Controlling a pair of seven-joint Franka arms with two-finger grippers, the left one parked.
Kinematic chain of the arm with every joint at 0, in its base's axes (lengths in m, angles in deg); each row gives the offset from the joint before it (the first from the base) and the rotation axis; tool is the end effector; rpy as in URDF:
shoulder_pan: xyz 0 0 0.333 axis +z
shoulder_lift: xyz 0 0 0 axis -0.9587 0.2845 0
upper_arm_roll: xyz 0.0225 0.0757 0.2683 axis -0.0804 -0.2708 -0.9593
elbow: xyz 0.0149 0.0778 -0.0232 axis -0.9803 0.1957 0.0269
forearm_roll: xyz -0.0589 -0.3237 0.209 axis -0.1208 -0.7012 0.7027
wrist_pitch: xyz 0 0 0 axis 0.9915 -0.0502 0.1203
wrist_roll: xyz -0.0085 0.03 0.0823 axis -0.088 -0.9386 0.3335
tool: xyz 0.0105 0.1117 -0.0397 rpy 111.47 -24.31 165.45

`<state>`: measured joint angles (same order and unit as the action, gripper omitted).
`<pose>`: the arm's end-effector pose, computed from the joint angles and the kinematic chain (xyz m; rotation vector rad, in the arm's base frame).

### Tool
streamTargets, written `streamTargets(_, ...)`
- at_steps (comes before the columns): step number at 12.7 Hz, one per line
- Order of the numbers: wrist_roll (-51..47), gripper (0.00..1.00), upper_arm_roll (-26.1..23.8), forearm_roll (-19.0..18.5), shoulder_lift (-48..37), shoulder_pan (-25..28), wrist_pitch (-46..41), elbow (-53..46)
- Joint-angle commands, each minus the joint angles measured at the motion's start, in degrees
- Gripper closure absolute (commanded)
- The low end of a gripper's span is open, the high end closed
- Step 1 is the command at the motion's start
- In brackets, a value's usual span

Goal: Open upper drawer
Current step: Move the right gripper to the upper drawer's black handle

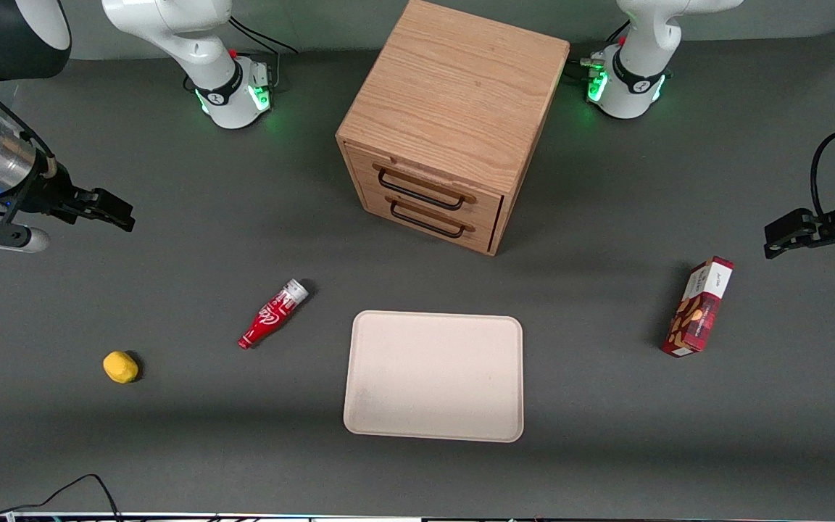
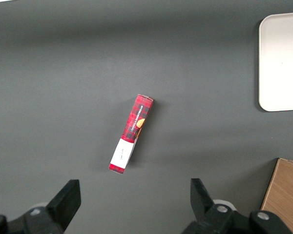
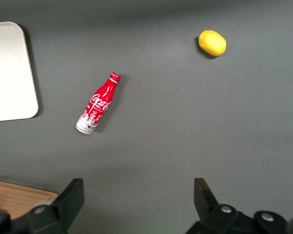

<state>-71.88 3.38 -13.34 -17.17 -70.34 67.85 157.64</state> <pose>0.5476 0.0472 0.5396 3.0989 -0.2652 -0.0444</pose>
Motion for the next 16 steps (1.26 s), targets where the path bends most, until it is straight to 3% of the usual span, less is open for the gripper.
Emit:
streamTargets(1,-0.4,0.0,0.1,0.8,0.1,-0.1,0.2,-0.3)
streamTargets(5,1.0,0.0,-1.9,1.3,2.7,1.5,-0.4,-4.5)
streamTargets(10,1.1,0.0,-17.3,1.1,8.5,3.5,-0.6,-12.3)
streamTargets(13,0.4,0.0,-23.6,0.0,14.1,9.4,-0.3,-16.2)
streamTargets(16,1.0,0.0,-23.8,-0.3,19.7,15.2,0.4,-19.6)
